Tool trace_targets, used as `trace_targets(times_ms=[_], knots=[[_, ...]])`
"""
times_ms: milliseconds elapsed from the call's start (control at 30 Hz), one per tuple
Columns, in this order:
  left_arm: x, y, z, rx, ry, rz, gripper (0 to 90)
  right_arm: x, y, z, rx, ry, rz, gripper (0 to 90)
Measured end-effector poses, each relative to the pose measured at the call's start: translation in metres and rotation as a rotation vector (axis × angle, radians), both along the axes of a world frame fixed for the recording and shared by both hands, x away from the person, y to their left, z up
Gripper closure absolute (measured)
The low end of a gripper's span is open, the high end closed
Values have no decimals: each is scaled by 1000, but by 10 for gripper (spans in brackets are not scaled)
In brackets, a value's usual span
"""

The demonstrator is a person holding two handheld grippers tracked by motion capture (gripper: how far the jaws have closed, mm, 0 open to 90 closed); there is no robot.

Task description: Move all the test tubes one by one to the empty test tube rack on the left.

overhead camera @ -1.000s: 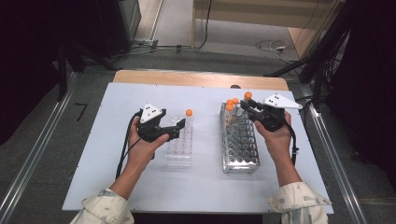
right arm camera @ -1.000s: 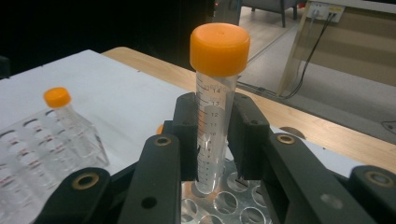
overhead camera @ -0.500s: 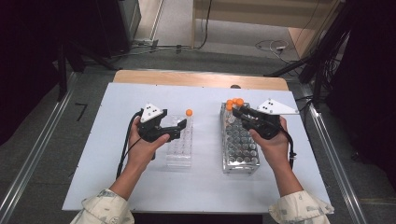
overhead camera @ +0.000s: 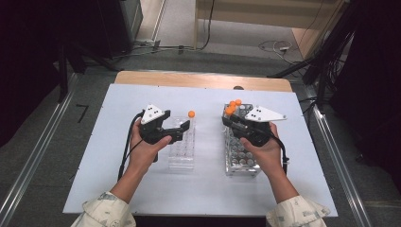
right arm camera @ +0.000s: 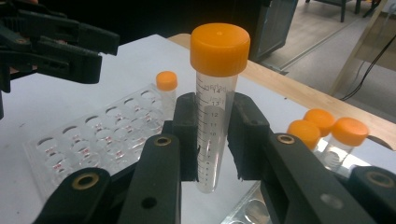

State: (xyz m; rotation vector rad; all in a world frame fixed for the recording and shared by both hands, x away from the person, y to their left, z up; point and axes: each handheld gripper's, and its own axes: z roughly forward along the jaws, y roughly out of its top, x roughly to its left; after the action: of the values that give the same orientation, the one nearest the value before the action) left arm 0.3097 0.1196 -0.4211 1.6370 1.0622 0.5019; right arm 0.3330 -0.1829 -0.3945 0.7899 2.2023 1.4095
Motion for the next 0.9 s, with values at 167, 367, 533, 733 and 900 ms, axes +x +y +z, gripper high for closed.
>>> trace_targets(times_ms=[167, 367, 533, 733, 900], knots=[[-2, -3, 4, -7, -10, -19, 176, -2, 7, -6, -1, 16, 17, 718], [-6, -10, 8, -11, -27, -49, 182, -3, 16, -11, 8, 32, 31, 718], [-9, -16, 12, -20, -42, -76, 198, -5, 22, -14, 0, 45, 41, 718], [-11, -21, 13, -21, -44, -97, 208, -6, 26, -19, -13, 57, 53, 718], [-13, -28, 14, -13, -54, -124, 215, -8, 32, -21, -28, 63, 67, 718]])
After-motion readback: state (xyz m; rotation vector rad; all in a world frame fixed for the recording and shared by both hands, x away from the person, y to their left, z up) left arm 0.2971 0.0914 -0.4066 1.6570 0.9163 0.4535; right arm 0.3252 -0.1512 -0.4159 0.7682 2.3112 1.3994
